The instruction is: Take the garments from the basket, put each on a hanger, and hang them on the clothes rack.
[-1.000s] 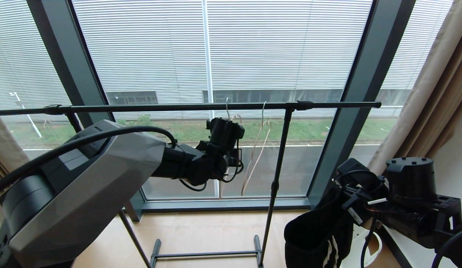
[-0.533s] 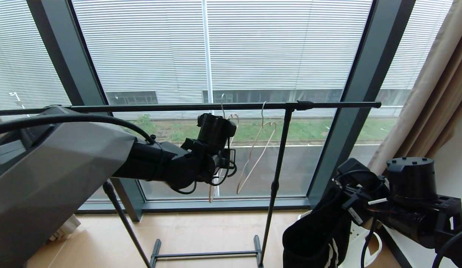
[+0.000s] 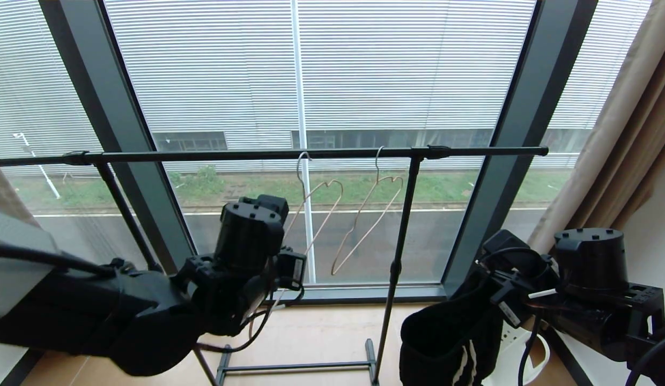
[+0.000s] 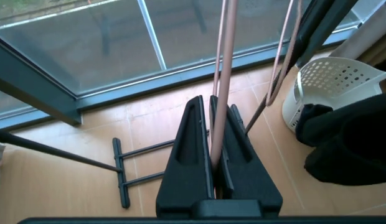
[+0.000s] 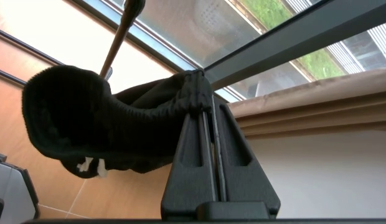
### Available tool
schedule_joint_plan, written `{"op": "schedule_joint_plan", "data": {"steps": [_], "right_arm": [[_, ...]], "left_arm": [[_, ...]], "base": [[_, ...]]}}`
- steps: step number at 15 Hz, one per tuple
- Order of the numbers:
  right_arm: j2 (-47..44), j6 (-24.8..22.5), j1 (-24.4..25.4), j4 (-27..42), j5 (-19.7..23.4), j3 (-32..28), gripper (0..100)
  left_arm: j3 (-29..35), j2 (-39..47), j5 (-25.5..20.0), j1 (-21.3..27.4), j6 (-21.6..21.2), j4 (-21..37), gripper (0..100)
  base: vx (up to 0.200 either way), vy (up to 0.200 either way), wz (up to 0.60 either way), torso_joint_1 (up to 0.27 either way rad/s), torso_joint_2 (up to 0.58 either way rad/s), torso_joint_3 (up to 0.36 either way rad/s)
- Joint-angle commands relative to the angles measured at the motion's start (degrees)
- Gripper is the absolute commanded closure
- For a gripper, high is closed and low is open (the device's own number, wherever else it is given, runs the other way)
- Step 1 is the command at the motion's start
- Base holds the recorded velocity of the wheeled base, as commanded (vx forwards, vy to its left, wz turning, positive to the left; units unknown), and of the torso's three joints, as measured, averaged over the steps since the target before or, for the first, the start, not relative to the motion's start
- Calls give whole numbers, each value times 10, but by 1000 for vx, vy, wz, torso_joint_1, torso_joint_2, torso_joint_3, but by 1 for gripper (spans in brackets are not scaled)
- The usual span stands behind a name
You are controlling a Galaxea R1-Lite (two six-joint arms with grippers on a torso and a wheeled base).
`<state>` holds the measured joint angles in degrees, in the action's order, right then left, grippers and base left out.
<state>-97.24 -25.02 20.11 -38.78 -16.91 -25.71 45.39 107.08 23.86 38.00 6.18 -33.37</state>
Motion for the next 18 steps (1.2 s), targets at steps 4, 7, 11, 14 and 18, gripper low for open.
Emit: {"op": "schedule_joint_plan", "data": {"steps": [4, 7, 11, 14, 18], "right_arm": [[-1, 1, 19, -2, 0, 7, 100], [-4, 2, 30, -4, 0, 3, 100], [-17, 5, 46, -66, -15, 14, 100], [-17, 12, 47, -71, -17, 8, 100], [-18, 37, 54, -100, -25, 1, 100]], "left_arm": [[-295, -126, -38, 1, -20, -223, 100], [-336, -133, -85, -6, -40, -289, 100], [-385, -130, -143, -6, -38, -399, 100], [-414, -118, -174, 7, -38, -448, 100], [-435, -112, -199, 38, -44, -484, 100]], "base": [[0, 0, 0, 0, 0, 0], [0, 0, 0, 0, 0, 0], [0, 0, 0, 0, 0, 0], [0, 0, 0, 0, 0, 0], [0, 0, 0, 0, 0, 0]]}}
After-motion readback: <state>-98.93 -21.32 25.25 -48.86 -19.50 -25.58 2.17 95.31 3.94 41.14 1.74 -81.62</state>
